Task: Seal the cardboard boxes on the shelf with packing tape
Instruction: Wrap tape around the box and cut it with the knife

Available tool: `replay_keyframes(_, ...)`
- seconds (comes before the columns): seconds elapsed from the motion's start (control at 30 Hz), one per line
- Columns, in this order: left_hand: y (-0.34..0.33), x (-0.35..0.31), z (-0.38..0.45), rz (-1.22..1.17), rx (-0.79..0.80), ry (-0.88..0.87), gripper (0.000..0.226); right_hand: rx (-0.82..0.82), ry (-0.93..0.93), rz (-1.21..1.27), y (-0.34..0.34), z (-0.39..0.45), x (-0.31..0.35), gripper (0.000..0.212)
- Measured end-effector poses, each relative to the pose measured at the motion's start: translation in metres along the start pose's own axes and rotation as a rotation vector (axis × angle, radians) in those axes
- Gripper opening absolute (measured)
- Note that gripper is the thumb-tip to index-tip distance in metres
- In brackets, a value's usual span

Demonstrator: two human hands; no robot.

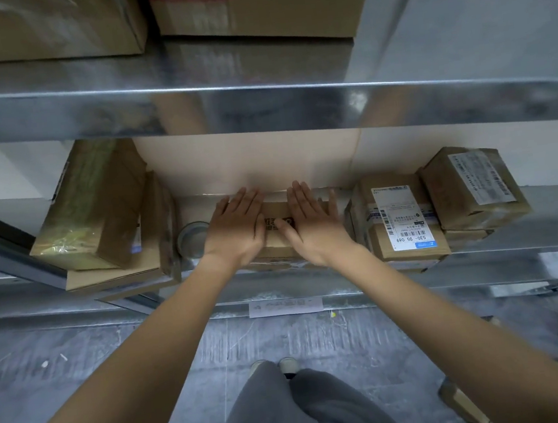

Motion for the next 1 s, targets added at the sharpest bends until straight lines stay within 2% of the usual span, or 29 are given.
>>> replay_keyframes(0.17,-0.002,0.000,0.000,0.014,0.008,0.008,0.067,0.004,0.055,0.034,-0.004,-0.039,0.012,0.090)
replay_keyframes(0.4,0.000,-0.001,-0.001,0.020,-0.032,0.004,0.069,0.018,0.065,0.016,-0.027,-0.094,0.019,0.078)
replay_keyframes(0.53,0.003,-0.003,0.000,0.013,-0.006,-0.003,0.077,-0.093,0.125,0.030,-0.027,-0.090,0.016,0.074)
replay_keyframes(0.6,0.005,-0.002,-0.002,0.010,0.000,-0.023,0.078,-0.170,0.127,0.176,-0.021,-0.091,0.006,0.072)
replay_keyframes(0.67,0.006,-0.001,-0.008,-0.014,-0.001,-0.079,0.080,-0.241,0.003,0.414,-0.016,-0.089,-0.015,0.085)
replay_keyframes(0.73,0.004,0.000,-0.015,0.029,-0.002,-0.165,0.085,-0.192,-0.147,0.698,-0.015,-0.084,-0.036,0.103)
replay_keyframes(0.8,0.000,-0.001,-0.018,0.162,0.013,-0.227,0.089,-0.116,-0.193,0.907,-0.017,-0.076,-0.045,0.108)
replay_keyframes(0.9,0.000,-0.002,-0.016,0.196,0.010,-0.272,0.085,-0.130,-0.194,0.988,-0.016,-0.070,-0.049,0.088)
replay_keyframes(1.0,0.007,-0.004,-0.009,0.078,0.103,-0.285,0.082,-0.232,-0.215,0.976,-0.009,-0.071,-0.053,0.062)
Point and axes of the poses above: each hand's wrist, its own z-axis towards the middle knuckle, its own y-axis out of the back of the hand, x = y × z, the point moved 5 cm from there along z, towards the middle knuckle, and after that the axes turned 2 degrees about z, right-handed, at the moved point
